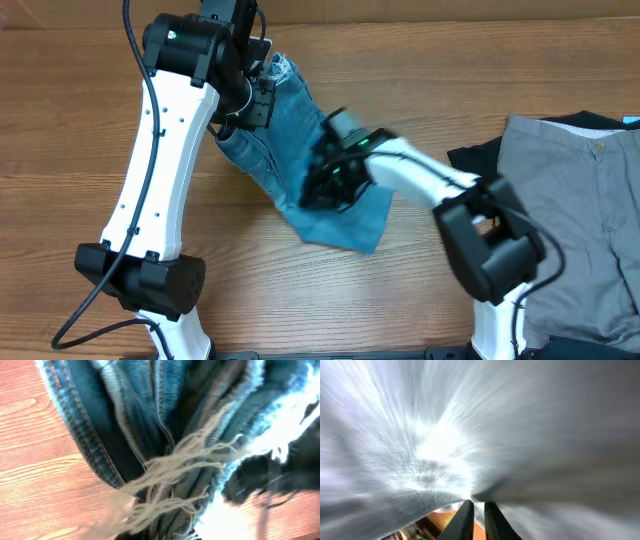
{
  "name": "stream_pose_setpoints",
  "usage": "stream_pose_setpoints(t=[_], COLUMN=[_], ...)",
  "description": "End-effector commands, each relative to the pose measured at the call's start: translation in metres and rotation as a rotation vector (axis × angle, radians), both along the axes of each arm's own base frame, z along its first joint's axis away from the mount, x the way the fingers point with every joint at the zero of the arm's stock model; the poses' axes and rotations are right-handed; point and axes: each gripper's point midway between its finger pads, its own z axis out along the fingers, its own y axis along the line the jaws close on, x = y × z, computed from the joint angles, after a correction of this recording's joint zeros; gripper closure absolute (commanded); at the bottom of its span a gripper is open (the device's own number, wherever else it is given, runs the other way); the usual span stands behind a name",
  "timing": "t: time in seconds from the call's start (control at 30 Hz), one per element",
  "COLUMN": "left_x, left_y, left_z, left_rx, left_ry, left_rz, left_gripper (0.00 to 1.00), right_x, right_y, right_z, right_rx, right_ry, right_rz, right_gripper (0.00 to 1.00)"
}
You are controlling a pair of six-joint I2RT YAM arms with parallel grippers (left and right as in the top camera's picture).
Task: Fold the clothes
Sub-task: 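Lift the jeans' left end with the left gripper and fold it rightward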
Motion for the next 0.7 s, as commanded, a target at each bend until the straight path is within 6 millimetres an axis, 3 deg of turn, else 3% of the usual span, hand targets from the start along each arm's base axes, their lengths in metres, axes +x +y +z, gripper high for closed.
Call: stream_pose_setpoints(t=[0.0,0.13,0.17,0.3,0.47,0.67], left_x=[-0.004,-0.007,-0.007,-0.014,-0.023,-0.04], left_y=[-0.006,-0.023,-0.036,-0.078,-0.112,-0.155], left_z=[0.007,-0.004,-0.01,-0.024,-0.053,-0.106], left_rx=[-0.022,-0.019,-0.022,-0.052,-0.05,-0.071], left_ry=[-0.014,-0.001,-0.005,-0.006,0.026,0.103], left_rz=[-0.005,-0.052,-0.08,-0.169,-0.189,-0.165], left_gripper=[0.96,0.96,0.96,0.96,0.96,0.96], right_x=[0.05,0.066,0.067,0.062,0.056,0.058], right_y=[-0.067,-0.127,-0.159,-0.22,-0.235,-0.244], right_z=[0.056,0.066,0.059,0.039,0.033,0.029], right_rx=[0.033,-0.001,-0.055,-0.239,-0.312,-0.362], right_ry=[-0.113,-0.065,-0.014,0.039,0.043,0.023], right_rz=[-0.161,-0.311,-0.388,-0.493,-0.489,-0.497], right_gripper=[0.88,0.86,0.86,0.85,0.85,0.85])
